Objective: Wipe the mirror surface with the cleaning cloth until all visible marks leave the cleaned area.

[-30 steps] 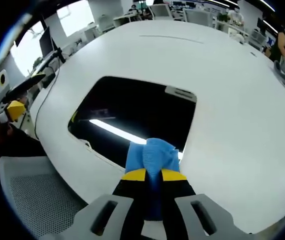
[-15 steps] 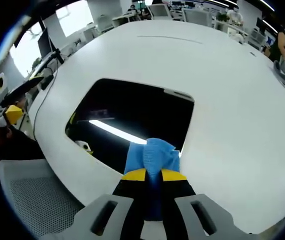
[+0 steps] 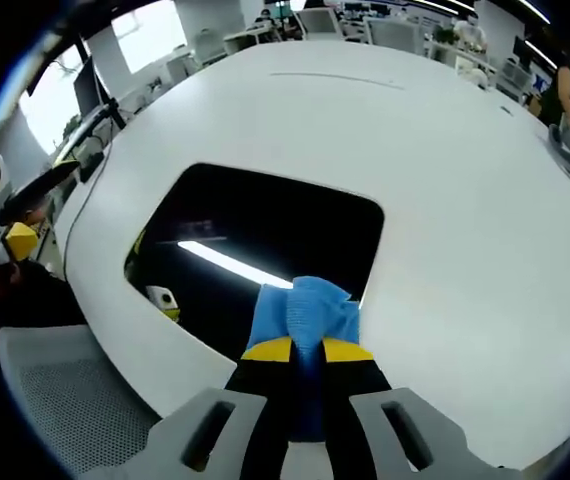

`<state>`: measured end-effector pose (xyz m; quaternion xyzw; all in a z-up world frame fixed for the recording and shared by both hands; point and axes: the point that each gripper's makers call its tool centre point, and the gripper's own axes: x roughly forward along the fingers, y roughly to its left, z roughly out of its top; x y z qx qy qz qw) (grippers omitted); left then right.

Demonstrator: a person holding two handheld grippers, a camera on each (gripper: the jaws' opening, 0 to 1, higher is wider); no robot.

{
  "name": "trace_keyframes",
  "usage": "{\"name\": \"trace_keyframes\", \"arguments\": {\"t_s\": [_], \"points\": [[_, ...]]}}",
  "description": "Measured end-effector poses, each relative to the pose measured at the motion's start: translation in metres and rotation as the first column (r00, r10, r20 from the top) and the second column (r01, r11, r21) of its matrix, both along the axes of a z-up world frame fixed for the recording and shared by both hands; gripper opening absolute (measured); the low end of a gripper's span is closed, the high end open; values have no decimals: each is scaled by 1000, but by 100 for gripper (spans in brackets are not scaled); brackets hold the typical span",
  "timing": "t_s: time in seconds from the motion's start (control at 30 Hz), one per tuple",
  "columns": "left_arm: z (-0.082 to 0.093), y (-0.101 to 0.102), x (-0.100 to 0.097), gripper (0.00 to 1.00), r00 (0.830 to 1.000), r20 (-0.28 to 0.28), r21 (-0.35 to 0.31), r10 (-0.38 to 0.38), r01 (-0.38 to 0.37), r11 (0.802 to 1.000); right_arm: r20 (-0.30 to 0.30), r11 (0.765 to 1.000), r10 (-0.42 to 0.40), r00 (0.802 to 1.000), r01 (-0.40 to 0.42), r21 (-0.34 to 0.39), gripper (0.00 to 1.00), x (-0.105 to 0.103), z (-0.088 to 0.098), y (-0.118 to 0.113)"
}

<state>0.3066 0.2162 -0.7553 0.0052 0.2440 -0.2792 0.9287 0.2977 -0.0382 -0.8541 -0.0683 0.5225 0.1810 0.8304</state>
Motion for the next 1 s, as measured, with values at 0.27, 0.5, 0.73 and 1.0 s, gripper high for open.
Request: {"name": "trace_keyframes", "arguments": {"t_s": [0.27,0.5,0.73,1.0], "points": [[0,1,0,100,1000,0,2,0,0,1000,3,1000,6,1000,-6,-6,4,7,0,-1],[1,3,-1,100,1000,0,4,3,-3,1000,5,1000,9,1000,-9,-8,4,14,-1,-2],[2,4,0,100,1000,-1,5,6,-6,1000,7,1000,11,1000,-11,-10,4,23,-1,-2],[0,3,0,100,1000,-6,3,9,-9,1000,10,1000,9,1000,-9,-9,4,32,-1,-2]]}}
